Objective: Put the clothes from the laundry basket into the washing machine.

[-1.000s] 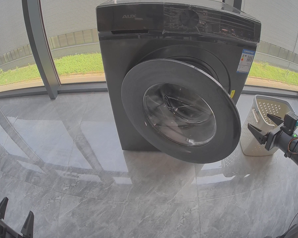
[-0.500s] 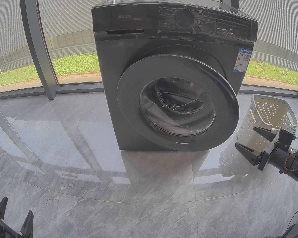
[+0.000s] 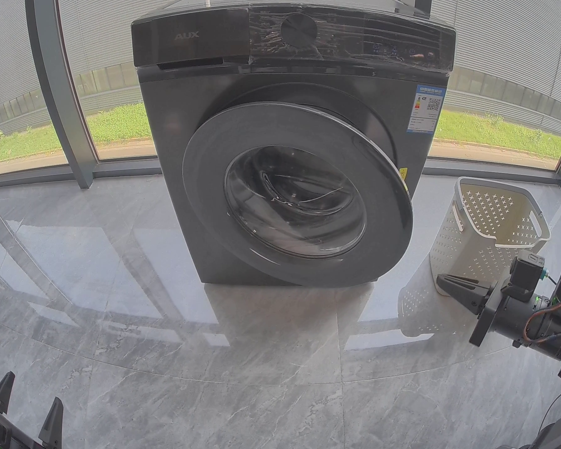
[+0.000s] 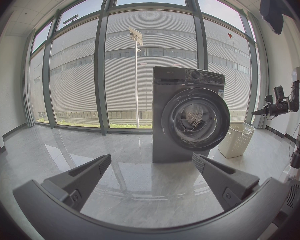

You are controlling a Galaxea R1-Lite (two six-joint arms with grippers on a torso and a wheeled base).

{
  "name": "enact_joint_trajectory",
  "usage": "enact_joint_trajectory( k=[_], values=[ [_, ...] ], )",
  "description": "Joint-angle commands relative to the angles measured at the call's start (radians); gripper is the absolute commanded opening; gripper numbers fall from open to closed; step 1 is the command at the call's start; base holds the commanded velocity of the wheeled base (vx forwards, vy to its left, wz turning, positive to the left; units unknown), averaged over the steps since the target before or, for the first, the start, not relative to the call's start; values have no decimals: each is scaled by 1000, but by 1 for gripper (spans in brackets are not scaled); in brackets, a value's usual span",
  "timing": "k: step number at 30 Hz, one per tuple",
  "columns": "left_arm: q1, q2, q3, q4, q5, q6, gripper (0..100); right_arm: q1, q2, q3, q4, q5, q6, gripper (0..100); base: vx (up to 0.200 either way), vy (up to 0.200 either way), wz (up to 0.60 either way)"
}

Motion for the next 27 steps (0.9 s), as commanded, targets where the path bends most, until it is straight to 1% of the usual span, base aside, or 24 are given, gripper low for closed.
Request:
enact_joint_trajectory(
  k=[1,5,7,10,11,12,14,15,17,18,19,20,21,23,24,26,27],
  values=[
    [0,-15,18,0,0,2,100,57,15,11,-2,-5,3,0,200,0,0],
    [0,-15,16,0,0,0,100,50,43,8,-5,-6,6,0,200,0,0],
    [0,-15,18,0,0,-1,100,50,54,11,-7,-6,17,0,200,0,0],
    [0,-15,16,0,0,-1,100,55,75,8,-8,-6,58,0,200,0,0],
    [0,-15,16,0,0,-1,100,55,75,8,-8,-6,58,0,200,0,0],
    [0,-15,16,0,0,-3,100,54,87,5,-25,-8,77,0,200,0,0],
    [0,-15,16,0,0,-3,100,52,97,3,-38,-8,83,0,200,0,0],
    [0,-15,16,0,0,-3,100,47,132,2,-74,-8,94,0,200,0,0],
    [0,-15,18,0,0,-3,100,46,156,2,-102,-8,97,0,200,0,0],
    [0,-15,16,0,0,-3,100,46,204,3,-154,-9,97,0,200,0,0],
    [0,-15,16,0,0,-3,100,46,204,3,-154,-9,97,0,200,0,0],
    [0,-15,18,0,-1,-1,100,46,253,8,-208,-9,97,0,0,0,0],
    [0,-15,18,0,-3,0,100,46,270,9,-228,-11,97,0,0,0,0],
    [0,-15,16,0,-1,-1,100,47,348,8,-314,-35,97,0,0,0,0],
    [0,-15,16,0,-1,-1,100,47,348,8,-314,-35,97,0,0,0,0],
    [0,-15,16,0,-1,0,100,47,442,0,-435,-89,97,0,0,0,0],
    [0,-15,18,2,-1,2,100,46,457,-8,-444,-98,97,0,0,0,0]
  ],
)
